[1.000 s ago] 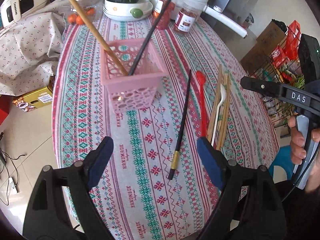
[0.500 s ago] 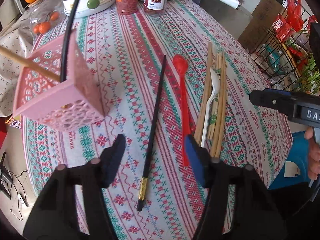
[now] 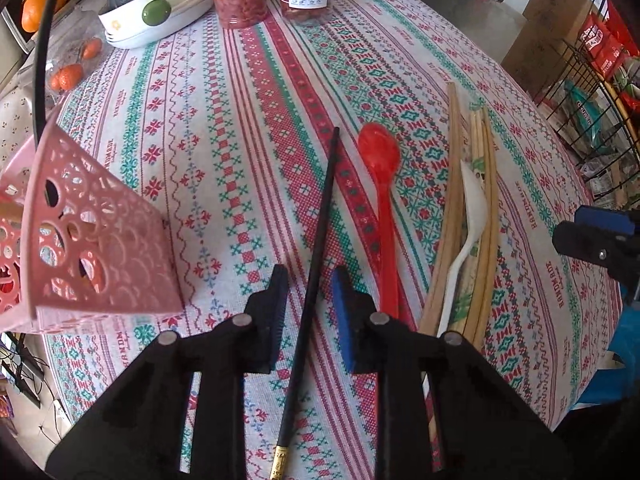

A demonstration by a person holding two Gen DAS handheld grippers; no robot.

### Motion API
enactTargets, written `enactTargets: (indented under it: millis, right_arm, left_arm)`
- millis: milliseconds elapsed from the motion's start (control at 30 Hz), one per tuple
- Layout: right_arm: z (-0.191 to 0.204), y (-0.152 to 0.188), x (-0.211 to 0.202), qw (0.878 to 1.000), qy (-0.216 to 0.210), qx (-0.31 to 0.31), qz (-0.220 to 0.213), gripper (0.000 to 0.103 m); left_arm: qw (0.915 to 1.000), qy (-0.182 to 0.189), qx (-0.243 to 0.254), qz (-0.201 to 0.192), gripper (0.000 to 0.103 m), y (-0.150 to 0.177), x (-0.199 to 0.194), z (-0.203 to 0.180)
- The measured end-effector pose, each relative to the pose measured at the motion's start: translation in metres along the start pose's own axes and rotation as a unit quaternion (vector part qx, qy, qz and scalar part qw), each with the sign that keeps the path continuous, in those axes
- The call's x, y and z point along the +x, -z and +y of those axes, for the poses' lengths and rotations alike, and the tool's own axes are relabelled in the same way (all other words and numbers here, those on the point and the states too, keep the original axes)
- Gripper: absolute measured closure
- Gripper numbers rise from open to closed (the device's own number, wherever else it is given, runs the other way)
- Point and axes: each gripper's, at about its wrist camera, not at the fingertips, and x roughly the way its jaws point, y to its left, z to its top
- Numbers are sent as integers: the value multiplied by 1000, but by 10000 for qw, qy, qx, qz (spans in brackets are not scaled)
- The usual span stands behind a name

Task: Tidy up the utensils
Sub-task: 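Grasp the gold-tipped black chopstick with the left tool while the right tool reaches toward wooden chopsticks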

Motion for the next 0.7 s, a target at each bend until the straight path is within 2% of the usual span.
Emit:
enactTargets:
  millis: [67, 133, 333, 500, 700]
  right_arm:
    - [-2, -2, 4, 10000, 27, 31, 38, 42]
    - [-3, -3, 7, 9999, 38, 97, 82, 43]
    - [-4, -6, 16, 9996, 33, 227, 173, 43]
    - [5, -10, 29, 9993, 86, 239, 262, 43]
    - [16, -16, 41, 9991, 194, 238, 276, 42]
  left_arm:
    - [10000, 45, 52, -1, 93, -5, 2, -2]
    - [10000, 35, 50, -27, 96, -2, 1, -2]
    - [9992, 210, 97, -311, 96, 9, -28, -10]
    - [9974, 347, 150, -616, 96, 20, -62, -4]
    - [9958, 438, 94, -798, 96, 30, -84, 7]
